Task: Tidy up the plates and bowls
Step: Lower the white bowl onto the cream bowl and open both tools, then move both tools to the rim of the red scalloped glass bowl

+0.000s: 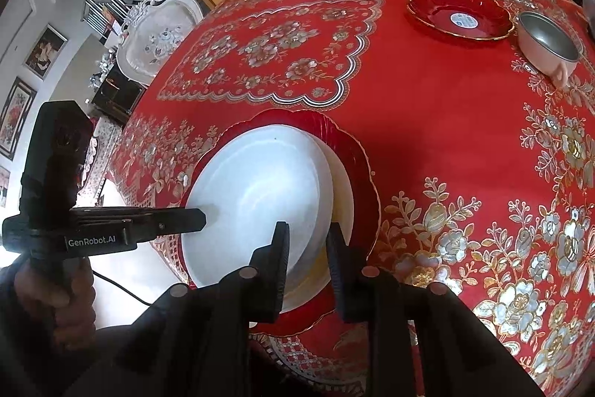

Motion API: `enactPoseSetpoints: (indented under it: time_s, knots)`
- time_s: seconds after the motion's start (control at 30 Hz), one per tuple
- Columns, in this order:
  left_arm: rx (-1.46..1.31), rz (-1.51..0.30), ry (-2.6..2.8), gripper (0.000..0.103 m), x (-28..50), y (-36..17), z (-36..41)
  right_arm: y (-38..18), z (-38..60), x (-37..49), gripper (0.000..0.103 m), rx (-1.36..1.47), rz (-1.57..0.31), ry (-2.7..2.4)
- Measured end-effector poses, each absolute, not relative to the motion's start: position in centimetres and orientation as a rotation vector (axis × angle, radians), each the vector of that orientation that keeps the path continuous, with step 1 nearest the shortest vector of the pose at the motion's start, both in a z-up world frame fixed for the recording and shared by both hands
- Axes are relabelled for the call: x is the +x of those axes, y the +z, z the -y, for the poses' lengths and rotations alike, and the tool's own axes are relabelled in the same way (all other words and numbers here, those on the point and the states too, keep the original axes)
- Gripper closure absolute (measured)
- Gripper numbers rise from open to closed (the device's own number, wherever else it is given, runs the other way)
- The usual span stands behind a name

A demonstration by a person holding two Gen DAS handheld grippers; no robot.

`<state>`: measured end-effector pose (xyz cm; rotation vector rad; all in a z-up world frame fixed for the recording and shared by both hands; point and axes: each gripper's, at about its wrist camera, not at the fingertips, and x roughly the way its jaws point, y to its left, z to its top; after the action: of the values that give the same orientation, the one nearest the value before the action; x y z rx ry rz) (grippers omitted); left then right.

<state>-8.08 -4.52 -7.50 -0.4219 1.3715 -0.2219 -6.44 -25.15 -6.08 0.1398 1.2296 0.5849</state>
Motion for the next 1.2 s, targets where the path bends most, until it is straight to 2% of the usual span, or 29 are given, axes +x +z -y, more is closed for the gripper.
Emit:
enactPoseSetpoints:
  time_s: [0.07, 0.2, 0.37, 0.5, 0.7, 0.8, 0.97, 1.1, 1.2]
  knots:
    - [-0.426, -1.367, -0.222, 0.092, -8.1, -7.4, 4.5, -6.1, 25.2, -6.5, 0.078, 0.136, -1.231, 0.580]
    - [-0.415, -1.344, -0.213, 0.091, -8.1, -6.9, 4.4, -6.1, 25.4, -6.4, 0.067, 0.131, -1.232, 0.559]
    - [-0.404, -1.327, -0.210, 0.084, -8.1, -6.6, 4.4, -5.8, 26.1, -6.3, 0.066, 0.130, -1.221, 0.539]
    - [-0.403, -1.320, -0.199, 0.075, -8.1, -6.3, 4.3, -5.8, 26.7, -6.2, 0.066, 0.139, -1.218, 0.528]
    - [-0.421, -1.252, -0.171, 0.072, -7.6, -5.0, 3.5, -6.0, 27.7, -6.0, 0.066, 0.151, -1.218, 0.503]
    - [-0.415, -1.230, -0.166, 0.054, -6.8, -4.6, 3.5, -5.9, 28.6, -5.6, 0.066, 0.168, -1.209, 0.483]
    - [-0.388, -1.196, -0.192, 0.052, -3.6, -3.4, 4.4, -5.2, 31.5, -4.2, 0.055, 0.238, -1.164, 0.418]
    - [-0.345, -1.164, -0.207, 0.037, 0.1, -2.3, 5.6, -4.7, 34.2, -2.4, 0.055, 0.292, -1.135, 0.356]
    - [-0.306, -1.165, -0.216, 0.036, 3.2, -2.0, 6.6, -4.4, 35.9, -0.6, 0.055, 0.310, -1.113, 0.325]
